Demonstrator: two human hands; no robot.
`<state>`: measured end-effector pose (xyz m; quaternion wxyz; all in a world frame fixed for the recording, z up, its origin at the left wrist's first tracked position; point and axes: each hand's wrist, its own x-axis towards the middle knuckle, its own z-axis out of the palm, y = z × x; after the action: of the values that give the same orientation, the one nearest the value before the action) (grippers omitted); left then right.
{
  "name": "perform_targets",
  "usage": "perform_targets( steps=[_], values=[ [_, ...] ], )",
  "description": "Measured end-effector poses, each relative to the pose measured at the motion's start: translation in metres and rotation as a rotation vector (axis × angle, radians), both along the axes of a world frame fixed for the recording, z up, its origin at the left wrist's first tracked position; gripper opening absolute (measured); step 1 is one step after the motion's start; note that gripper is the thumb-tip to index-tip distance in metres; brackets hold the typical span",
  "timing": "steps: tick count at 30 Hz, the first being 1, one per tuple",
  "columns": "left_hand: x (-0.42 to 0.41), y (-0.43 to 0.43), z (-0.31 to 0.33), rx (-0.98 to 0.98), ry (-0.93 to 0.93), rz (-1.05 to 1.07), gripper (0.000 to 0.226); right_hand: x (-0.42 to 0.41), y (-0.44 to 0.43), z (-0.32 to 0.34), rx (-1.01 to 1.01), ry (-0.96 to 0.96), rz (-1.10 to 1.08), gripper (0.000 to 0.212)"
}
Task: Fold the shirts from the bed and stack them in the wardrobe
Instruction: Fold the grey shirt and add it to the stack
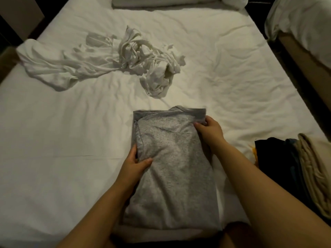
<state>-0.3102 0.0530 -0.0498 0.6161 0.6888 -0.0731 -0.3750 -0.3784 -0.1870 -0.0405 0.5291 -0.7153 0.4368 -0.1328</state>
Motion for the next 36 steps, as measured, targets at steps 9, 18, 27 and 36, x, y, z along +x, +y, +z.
perform_targets(
  steps=[9,18,27,36],
  values=[
    [-0.003,0.008,-0.002,0.143,-0.075,0.002,0.095,-0.021,0.006,-0.004,0.198,-0.039,-0.049,0.044],
    [-0.072,0.068,0.009,0.587,-0.276,-0.018,0.052,-0.142,0.106,-0.019,0.211,0.193,-0.103,0.038],
    [-0.094,0.109,0.015,0.584,-0.248,-0.038,0.038,-0.196,0.145,-0.009,0.116,0.270,-0.011,0.026],
    [-0.113,0.122,0.027,0.110,0.237,0.275,0.017,-0.220,0.169,-0.005,0.125,0.010,-0.106,0.033]
  ],
)
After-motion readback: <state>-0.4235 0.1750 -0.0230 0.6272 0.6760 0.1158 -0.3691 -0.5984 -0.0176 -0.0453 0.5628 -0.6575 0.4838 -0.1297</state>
